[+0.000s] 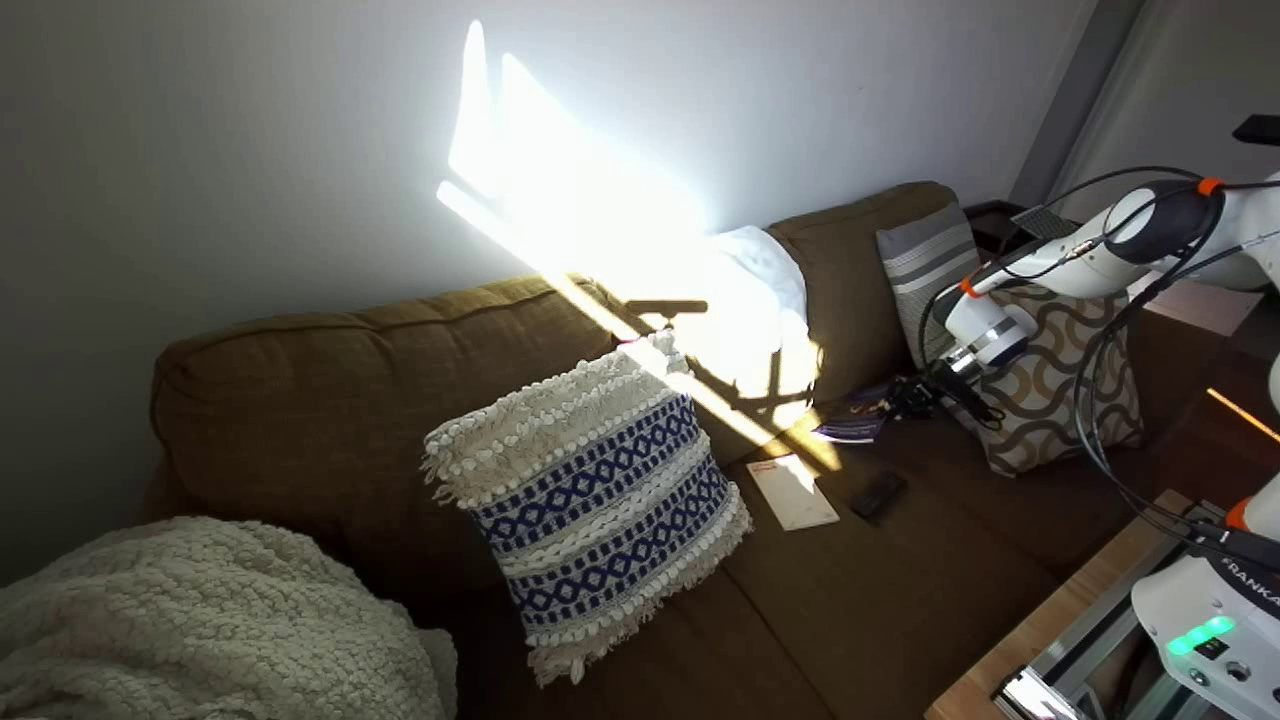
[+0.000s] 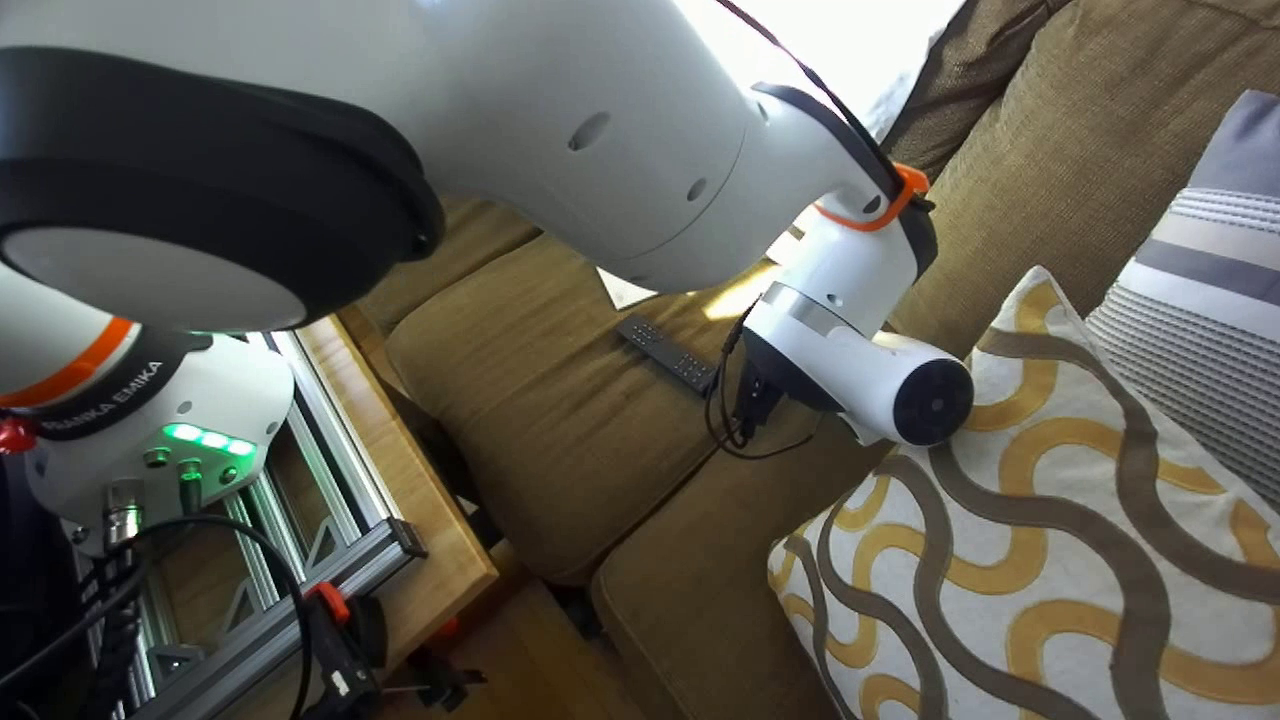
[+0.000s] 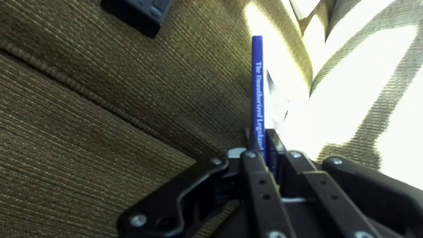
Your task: Move the blue book to the left
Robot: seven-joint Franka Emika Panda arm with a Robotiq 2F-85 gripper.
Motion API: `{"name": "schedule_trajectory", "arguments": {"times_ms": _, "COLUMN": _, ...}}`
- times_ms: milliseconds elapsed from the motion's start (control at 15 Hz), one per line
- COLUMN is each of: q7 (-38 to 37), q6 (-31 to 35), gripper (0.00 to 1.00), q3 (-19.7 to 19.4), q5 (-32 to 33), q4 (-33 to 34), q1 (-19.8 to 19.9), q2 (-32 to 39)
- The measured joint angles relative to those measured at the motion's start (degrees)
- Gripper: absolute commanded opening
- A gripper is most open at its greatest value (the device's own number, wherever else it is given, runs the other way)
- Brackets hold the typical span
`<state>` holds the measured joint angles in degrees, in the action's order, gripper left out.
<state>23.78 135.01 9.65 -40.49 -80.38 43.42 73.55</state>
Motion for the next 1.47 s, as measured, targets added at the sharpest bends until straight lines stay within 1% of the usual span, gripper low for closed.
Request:
{"name": "schedule_trajectory", "arguments": {"times_ms": 400, "q7": 6.54, "q6": -7.94, "gripper": 0.03, "q3": 0.03, "q5": 2.91, "q4": -4.24, "q1": -0.18, "q2": -4.82}}
{"name": "schedule_trajectory", "arguments": {"times_ms": 733, "q7": 12.77, "q6": -14.42, "gripper": 0.03, "q3": 0.15, "q5": 4.57, "q4": -6.85, "q1": -0.43, "q2": -7.47}}
{"name": "schedule_trajectory", "arguments": {"times_ms": 1133, "q7": 22.31, "q6": -22.36, "gripper": 0.03, "q3": 0.78, "q5": 4.62, "q4": -7.39, "q1": -1.05, "q2": -8.91}}
{"name": "schedule_trajectory", "arguments": {"times_ms": 1467, "q7": 28.81, "q6": -30.00, "gripper": 0.03, "q3": 0.79, "q5": 4.73, "q4": -7.15, "q1": -3.22, "q2": -9.58}}
